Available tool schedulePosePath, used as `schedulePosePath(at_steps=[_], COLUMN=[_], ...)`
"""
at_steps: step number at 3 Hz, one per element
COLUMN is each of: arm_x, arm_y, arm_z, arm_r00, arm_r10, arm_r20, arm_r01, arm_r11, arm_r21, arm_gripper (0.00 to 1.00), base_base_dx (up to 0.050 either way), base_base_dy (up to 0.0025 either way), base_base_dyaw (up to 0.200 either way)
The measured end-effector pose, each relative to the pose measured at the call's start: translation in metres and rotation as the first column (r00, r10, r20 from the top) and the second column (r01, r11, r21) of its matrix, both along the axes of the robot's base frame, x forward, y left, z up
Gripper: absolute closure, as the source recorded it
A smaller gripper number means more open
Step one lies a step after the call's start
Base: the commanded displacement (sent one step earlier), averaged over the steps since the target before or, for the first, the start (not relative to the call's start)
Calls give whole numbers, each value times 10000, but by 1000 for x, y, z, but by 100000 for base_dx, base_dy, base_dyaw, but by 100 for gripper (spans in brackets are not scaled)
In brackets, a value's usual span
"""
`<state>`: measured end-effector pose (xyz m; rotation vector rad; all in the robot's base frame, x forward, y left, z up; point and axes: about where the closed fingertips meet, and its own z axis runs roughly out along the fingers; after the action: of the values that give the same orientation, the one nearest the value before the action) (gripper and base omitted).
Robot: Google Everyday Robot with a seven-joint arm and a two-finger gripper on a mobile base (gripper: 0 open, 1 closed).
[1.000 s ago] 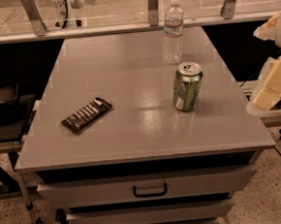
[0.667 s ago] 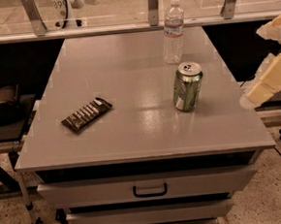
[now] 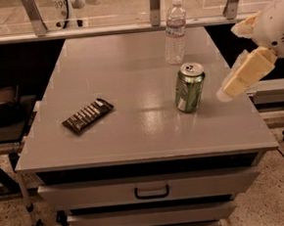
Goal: Move green can near rxbar chocolate
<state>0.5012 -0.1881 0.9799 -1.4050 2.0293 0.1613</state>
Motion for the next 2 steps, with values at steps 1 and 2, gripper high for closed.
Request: schedulePosePath(at_steps=[1,2], arm_x=[15,29], arm_y=[17,28], arm_z=[-17,-38], arm_r00=[9993,9973], arm_r10=[307,557], arm_r20=[-213,-476], arm_r01=[-305,-549], arm_r11=[9995,9983], arm_r21=[105,171], arm_gripper=[0,0], base_base_dx=[0,0], base_base_dy=[0,0], base_base_dyaw=[0,0])
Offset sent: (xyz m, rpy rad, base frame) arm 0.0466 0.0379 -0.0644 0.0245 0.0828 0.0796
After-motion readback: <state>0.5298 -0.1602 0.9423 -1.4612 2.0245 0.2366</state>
